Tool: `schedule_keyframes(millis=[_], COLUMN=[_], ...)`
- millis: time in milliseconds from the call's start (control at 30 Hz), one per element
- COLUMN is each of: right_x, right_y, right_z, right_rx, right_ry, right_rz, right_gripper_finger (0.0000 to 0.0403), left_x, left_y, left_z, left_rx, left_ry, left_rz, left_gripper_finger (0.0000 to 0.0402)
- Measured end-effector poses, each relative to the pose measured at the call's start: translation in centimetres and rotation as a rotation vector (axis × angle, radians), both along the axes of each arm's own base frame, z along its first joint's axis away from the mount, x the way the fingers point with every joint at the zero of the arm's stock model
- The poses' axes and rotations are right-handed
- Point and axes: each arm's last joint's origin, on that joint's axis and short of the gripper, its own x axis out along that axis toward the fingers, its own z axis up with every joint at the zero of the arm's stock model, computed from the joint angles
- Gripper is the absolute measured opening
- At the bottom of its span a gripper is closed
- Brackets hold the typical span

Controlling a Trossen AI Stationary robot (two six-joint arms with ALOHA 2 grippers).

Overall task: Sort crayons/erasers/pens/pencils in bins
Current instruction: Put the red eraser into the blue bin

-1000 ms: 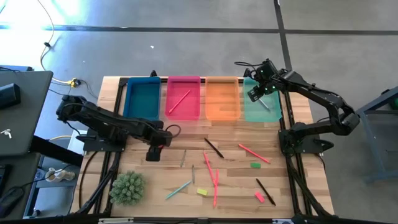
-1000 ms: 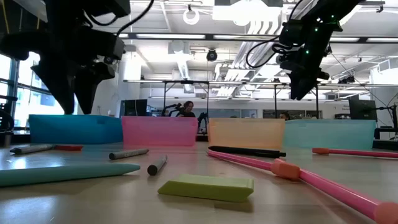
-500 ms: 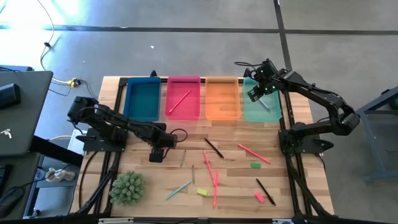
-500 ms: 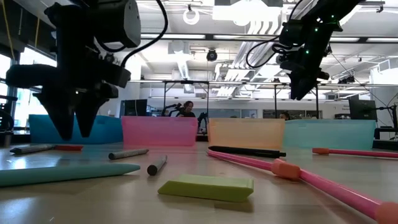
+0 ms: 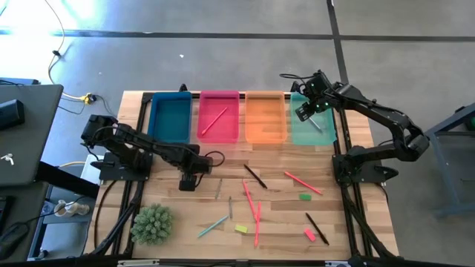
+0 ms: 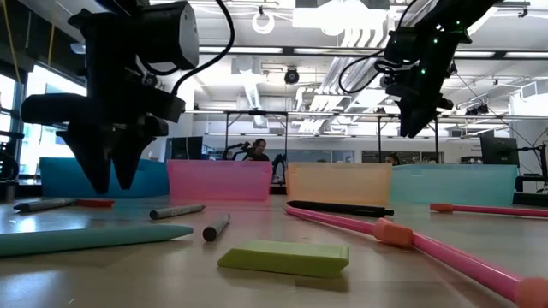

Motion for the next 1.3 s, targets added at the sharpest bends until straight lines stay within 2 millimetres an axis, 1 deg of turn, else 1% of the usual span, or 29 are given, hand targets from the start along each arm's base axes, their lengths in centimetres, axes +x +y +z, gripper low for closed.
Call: schedule_keyframes(millis=[100, 200, 333, 500, 567, 767, 1033, 1300], right_x=[0.0, -0.1, -0.1, -0.1, -0.1, -0.1, -0.1, -0.1], right_y=[0.0, 0.1, 0.1, 0.1, 0.1, 0.1, 0.1, 0.1], right_z=[0.0, -0.1, -0.1, -0.1, 0.0, 0.0, -0.1, -0.1], right_rx=[0.004, 0.009, 0.010, 0.009, 0.008, 0.008, 0.009, 0.012], right_ry=[0.004, 0.009, 0.009, 0.009, 0.008, 0.008, 0.009, 0.011], right_rz=[0.000, 0.000, 0.000, 0.000, 0.000, 0.000, 0.000, 0.000], right_gripper_finger=[0.0135, 0.0135, 0.0135, 0.0135, 0.0135, 0.0135, 0.0135, 0.0135], left_x=[0.0, 0.0, -0.5, -1.2, -1.1, -0.5, 0.0, -0.4], left_y=[0.0, -0.5, -0.7, -0.4, -0.3, -0.3, -0.3, -0.3], left_z=[0.0, 0.0, -0.6, -1.3, -1.3, -1.3, -2.7, -2.4], left_rx=[-0.025, -0.037, -0.028, -0.003, -0.009, -0.012, -0.019, -0.005], left_ry=[0.001, 0.004, 0.023, 0.050, 0.041, -0.021, 0.043, 0.041], left_rz=[-0.009, -0.053, -0.069, 0.010, 0.018, -0.029, -0.015, 0.044], left_gripper_finger=[0.0209, 0.0209, 0.0209, 0.0209, 0.0209, 0.0209, 0.0209, 0.0209])
